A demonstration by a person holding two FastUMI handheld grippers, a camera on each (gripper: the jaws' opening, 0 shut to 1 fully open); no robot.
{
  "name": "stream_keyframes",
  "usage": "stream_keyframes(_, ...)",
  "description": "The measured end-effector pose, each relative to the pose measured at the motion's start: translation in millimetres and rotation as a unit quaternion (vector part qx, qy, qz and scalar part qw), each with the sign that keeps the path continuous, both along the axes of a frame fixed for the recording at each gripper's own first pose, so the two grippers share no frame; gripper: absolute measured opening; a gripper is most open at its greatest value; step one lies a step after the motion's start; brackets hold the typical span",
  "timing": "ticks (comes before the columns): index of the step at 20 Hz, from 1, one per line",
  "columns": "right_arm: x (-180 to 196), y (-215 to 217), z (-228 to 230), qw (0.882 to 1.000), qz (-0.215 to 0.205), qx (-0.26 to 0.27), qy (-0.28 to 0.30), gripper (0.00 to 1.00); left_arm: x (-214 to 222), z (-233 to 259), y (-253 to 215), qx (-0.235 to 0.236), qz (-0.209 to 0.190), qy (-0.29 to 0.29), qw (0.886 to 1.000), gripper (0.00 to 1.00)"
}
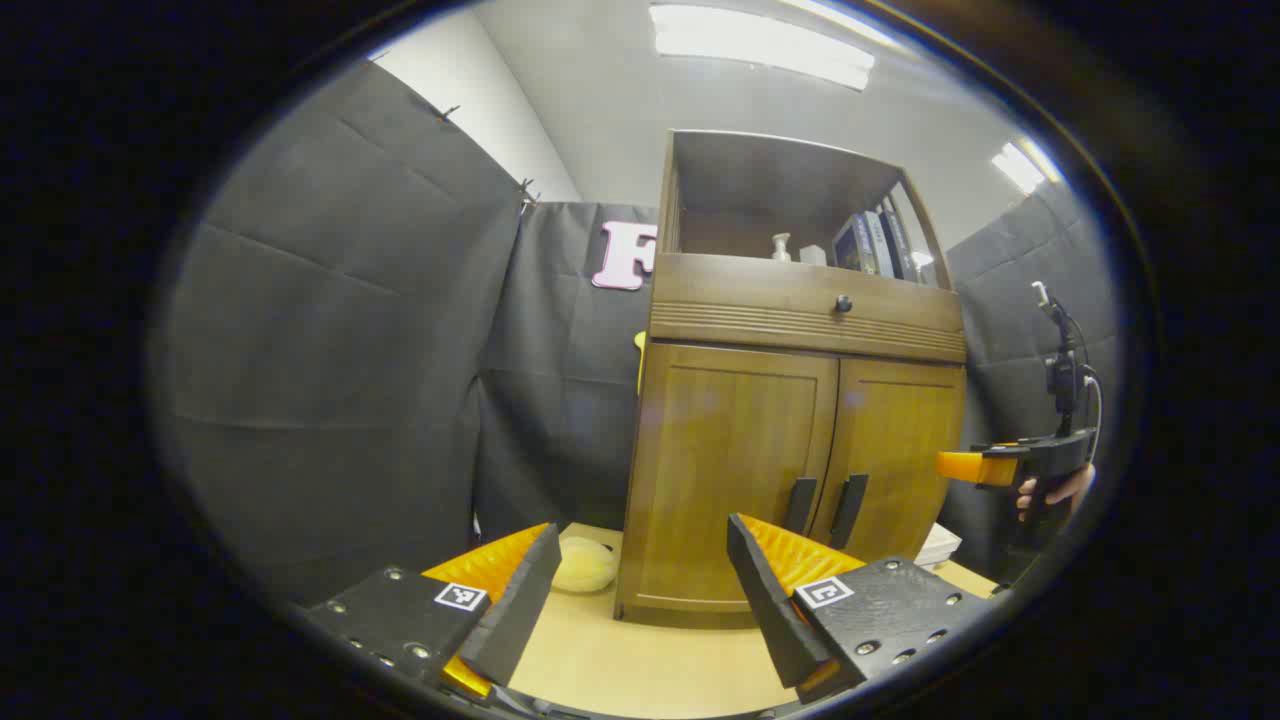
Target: Open the right door of the double-door shoe cabinet with the right hand, and open the left door with the left hand.
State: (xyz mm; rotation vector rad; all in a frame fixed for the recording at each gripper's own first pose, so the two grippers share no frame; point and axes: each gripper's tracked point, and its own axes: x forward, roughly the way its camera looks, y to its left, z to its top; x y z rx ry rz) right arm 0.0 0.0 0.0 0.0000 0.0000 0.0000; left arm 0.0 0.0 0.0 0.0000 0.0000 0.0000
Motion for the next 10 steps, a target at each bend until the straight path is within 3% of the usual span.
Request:
stream_keyframes(7, -10.6, -6.1, -2.8, 1.0, -0.008, 0.006, 0.003, 0.94, 3.3, -5.3, -4.8, 0.031, -0.014, 0.011, 0.999, 0.96)
stream_keyframes(8, -13.7, -8.5, -1.9, 1.0, -0.01, 0.01, -0.001, 0.99, 4.2, -6.7, -4.9, 0.032, -0.014, 0.015, 0.999, 0.96)
stream_keyframes(10, -18.4, -12.7, -1.5, 1.0, -0.012, 0.012, -0.004, 0.94, 3.8, -12.3, -6.6, 0.034, -0.013, 0.025, 0.999, 0.96)
